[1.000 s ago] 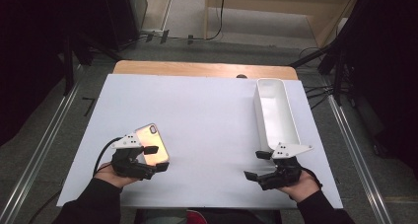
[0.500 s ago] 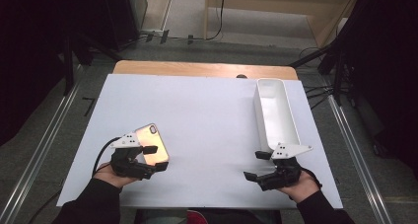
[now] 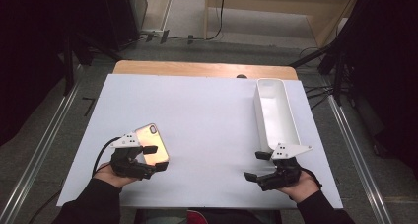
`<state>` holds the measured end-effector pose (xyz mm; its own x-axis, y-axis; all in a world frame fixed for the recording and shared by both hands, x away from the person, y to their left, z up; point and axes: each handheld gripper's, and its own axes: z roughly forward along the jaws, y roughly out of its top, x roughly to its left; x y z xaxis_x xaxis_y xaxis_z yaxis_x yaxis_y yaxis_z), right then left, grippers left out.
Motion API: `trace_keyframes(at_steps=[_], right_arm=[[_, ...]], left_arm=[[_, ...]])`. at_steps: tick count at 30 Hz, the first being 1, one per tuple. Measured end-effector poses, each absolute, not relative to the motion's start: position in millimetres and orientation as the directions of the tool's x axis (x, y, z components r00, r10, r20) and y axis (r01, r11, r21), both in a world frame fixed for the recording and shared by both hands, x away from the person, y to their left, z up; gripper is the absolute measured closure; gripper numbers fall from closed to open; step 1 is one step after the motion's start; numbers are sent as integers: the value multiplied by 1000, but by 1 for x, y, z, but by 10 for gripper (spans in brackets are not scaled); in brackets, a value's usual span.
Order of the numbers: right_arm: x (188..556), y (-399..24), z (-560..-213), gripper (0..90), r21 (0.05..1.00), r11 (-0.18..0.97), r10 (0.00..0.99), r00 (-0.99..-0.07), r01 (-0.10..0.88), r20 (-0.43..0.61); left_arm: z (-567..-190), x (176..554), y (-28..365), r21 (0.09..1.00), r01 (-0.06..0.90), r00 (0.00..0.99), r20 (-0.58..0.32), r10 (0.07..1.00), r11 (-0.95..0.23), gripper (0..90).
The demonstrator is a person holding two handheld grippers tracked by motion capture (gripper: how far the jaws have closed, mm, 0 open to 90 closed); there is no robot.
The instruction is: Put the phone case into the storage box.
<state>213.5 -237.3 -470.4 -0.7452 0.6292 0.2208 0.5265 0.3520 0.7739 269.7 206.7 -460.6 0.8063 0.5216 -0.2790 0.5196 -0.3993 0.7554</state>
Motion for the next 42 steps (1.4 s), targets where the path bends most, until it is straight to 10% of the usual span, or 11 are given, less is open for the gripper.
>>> trace_keyframes(at_steps=[42], right_arm=[[214,-237,-471,140,774,360,622,-753,521,217]], left_arm=[[-444,288,237,763,566,708,-257,658,-311,216]])
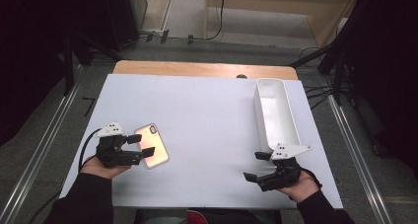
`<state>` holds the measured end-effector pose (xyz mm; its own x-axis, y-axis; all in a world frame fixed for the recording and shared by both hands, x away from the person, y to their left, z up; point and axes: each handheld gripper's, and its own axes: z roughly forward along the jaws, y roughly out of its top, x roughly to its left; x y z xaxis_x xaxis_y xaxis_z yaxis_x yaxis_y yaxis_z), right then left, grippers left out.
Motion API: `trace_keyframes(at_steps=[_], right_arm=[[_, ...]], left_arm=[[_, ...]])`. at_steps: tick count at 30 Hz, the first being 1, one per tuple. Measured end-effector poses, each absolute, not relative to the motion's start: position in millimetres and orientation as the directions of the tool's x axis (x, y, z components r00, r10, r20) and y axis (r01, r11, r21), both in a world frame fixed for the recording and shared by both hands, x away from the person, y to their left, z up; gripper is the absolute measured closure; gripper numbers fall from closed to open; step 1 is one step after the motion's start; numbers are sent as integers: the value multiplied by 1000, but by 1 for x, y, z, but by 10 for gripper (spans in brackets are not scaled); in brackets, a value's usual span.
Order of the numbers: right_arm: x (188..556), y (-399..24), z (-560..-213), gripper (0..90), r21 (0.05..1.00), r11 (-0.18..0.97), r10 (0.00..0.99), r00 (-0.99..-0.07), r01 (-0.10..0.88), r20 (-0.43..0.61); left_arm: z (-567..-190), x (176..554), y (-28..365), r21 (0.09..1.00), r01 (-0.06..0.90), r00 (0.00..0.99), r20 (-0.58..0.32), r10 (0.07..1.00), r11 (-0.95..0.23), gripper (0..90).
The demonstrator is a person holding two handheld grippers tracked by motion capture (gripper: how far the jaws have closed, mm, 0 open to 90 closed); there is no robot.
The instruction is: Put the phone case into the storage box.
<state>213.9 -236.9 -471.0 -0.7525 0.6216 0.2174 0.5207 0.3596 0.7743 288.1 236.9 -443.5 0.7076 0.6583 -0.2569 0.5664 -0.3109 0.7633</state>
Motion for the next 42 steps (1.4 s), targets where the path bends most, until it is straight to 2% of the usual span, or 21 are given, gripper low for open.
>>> trace_keyframes(at_steps=[11,15,26,33,36,42], right_arm=[[213,-235,-470,140,773,363,618,-755,521,219],[212,-234,-470,140,771,368,616,-757,520,217],[211,-234,-470,140,771,370,613,-760,518,216],[211,-234,-470,140,771,370,612,-760,519,218],[212,-235,-470,140,771,370,612,-760,518,217],[211,-235,-470,140,771,375,611,-762,516,213]], left_arm=[[-440,310,232,747,590,667,-238,706,-306,224],[-440,322,230,739,612,643,-256,722,-283,225],[-433,345,224,759,587,634,-215,743,-282,247],[-437,355,226,755,598,626,-230,745,-269,248],[-441,355,225,746,602,628,-220,747,-286,295],[-450,354,230,749,612,613,-248,750,-254,456]])
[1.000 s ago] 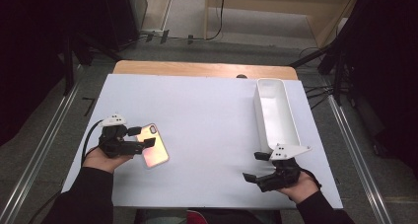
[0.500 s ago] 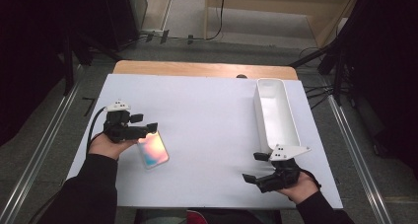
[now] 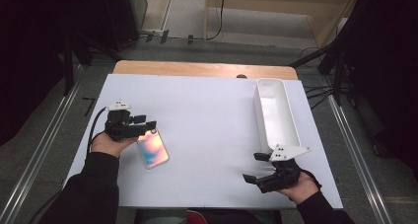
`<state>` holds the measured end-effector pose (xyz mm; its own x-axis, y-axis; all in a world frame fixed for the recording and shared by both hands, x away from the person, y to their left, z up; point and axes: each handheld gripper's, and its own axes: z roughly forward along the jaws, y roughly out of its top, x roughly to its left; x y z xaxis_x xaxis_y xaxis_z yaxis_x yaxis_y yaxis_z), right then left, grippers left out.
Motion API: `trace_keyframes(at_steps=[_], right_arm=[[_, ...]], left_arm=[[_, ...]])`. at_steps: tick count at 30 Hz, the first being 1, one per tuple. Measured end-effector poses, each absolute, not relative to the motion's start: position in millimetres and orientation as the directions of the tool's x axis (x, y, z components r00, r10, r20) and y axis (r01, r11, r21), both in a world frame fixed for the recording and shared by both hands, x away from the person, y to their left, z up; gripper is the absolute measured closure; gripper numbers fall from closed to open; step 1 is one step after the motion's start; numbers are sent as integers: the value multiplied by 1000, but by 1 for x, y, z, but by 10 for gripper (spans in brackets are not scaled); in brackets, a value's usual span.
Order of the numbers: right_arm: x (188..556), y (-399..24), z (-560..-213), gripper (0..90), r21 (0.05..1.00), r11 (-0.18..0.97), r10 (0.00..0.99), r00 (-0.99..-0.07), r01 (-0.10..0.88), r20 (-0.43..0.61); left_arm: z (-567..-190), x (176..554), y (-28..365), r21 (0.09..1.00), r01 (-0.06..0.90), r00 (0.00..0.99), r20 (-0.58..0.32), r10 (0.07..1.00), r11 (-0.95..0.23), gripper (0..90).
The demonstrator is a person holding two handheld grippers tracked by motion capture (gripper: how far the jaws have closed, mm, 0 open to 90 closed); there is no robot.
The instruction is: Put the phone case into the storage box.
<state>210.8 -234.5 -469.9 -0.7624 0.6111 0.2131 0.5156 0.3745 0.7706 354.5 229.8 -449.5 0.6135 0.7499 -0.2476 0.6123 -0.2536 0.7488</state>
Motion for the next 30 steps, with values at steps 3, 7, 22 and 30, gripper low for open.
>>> trace_keyframes(at_steps=[3,7,22,30], right_arm=[[211,-235,-470,140,772,373,610,-763,516,215],[211,-235,-470,140,772,373,609,-764,515,215],[212,-234,-471,140,772,374,605,-766,514,218],[212,-234,-471,141,770,378,603,-768,514,216]], left_arm=[[-456,355,232,736,617,614,-228,756,-279,541],[-461,355,231,723,620,606,-197,771,-303,658],[-476,369,230,682,660,598,-225,769,-315,890],[-484,378,228,673,672,580,-219,784,-309,889]])
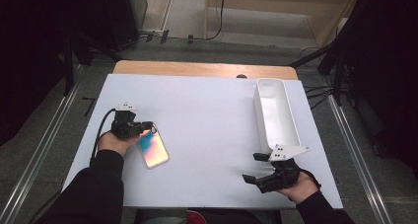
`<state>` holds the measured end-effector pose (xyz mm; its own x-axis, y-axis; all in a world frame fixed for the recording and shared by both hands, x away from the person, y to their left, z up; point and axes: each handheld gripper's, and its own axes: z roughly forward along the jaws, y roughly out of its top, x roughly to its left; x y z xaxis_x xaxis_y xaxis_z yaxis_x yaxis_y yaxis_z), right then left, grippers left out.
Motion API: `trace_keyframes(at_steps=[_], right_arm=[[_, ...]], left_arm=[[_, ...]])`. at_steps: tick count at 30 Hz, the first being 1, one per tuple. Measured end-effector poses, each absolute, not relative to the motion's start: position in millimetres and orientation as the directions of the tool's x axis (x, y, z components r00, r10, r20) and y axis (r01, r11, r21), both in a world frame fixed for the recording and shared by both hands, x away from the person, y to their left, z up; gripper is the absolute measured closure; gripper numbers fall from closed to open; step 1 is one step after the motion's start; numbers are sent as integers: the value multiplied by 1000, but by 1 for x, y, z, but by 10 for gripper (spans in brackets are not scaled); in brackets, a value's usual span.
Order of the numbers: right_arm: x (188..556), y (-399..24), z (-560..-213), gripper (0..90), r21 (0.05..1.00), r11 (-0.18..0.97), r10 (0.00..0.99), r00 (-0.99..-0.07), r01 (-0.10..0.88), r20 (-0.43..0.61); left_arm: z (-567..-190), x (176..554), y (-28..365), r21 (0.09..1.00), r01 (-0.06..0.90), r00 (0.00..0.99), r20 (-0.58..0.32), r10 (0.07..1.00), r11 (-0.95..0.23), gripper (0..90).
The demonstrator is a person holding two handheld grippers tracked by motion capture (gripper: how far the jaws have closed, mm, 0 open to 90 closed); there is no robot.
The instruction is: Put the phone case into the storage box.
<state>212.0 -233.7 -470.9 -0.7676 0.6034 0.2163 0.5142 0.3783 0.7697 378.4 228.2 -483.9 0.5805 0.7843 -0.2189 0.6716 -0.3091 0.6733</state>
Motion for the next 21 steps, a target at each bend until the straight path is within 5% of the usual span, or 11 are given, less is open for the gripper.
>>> trace_keyframes(at_steps=[21], right_arm=[[211,-234,-471,140,769,379,600,-769,514,218]], left_arm=[[-494,386,221,668,669,589,-213,779,-324,888]])
